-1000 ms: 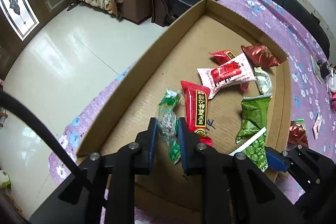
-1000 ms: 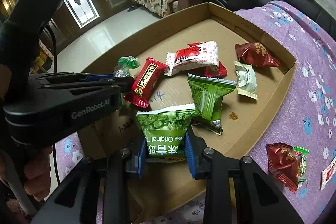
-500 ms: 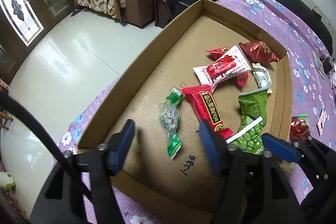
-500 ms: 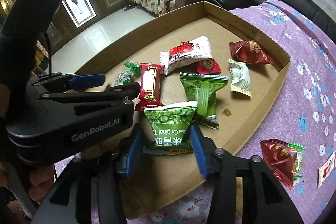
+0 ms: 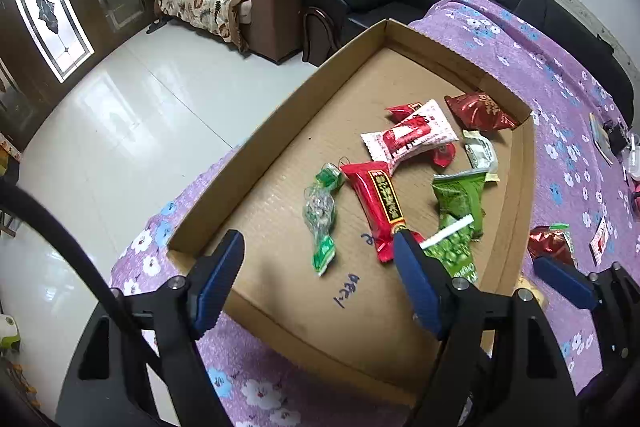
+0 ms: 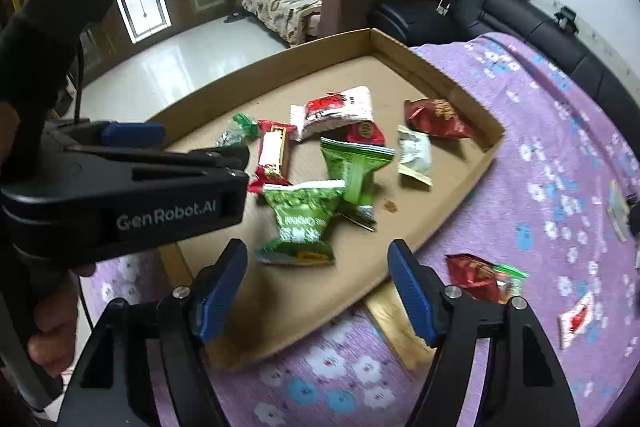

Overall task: Organize snacks
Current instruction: 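Open the left tool over the box while the right tool releases the green bag, then move both tools back over the snacks on the bedspread, then grasp the white-red packet with right tool while left tool grasps the yellow candy pack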

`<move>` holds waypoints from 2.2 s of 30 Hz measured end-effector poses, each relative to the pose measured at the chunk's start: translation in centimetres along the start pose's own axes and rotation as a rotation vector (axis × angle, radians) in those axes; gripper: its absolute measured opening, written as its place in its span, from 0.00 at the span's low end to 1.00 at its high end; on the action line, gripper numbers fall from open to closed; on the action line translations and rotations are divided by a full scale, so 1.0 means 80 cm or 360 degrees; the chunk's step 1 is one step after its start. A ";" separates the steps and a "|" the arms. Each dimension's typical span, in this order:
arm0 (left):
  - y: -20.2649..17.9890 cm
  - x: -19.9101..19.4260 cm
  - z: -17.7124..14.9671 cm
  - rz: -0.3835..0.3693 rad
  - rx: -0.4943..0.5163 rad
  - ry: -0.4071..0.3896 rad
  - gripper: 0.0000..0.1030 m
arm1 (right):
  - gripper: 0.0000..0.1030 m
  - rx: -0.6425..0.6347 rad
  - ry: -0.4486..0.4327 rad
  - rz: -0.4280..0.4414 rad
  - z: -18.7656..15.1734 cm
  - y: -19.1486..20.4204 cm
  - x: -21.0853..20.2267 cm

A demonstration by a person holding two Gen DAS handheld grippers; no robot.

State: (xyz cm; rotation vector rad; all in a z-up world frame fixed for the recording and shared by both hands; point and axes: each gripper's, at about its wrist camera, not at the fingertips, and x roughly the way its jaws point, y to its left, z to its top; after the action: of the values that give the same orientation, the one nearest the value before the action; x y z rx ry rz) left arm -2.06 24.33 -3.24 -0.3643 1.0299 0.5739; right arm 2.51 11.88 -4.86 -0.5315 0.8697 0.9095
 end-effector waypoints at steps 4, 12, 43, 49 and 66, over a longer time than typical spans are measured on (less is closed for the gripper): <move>-0.007 -0.012 -0.008 0.0022 0.0012 -0.0027 0.75 | 0.75 -0.0009 -0.0038 -0.0028 -0.006 -0.004 -0.017; -0.028 -0.035 -0.029 0.0062 0.0015 -0.0062 0.75 | 0.77 -0.0029 -0.0106 -0.0058 -0.020 -0.013 -0.045; -0.222 -0.023 -0.090 -0.0190 0.0214 0.0200 0.75 | 0.78 0.0700 -0.0002 -0.0219 -0.153 -0.302 -0.050; -0.217 -0.021 -0.064 -0.0208 0.0233 0.0185 0.75 | 0.78 0.0913 0.0037 -0.0173 -0.138 -0.324 -0.015; -0.327 0.045 0.018 -0.0075 0.0187 0.0435 0.75 | 0.40 0.0874 0.0091 -0.0321 -0.144 -0.361 -0.011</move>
State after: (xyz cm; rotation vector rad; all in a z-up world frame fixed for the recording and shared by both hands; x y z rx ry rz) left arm 16.15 5.24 -5.25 -0.3687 1.3085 0.4256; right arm 21.92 -11.97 -9.29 -0.1624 1.0484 0.4429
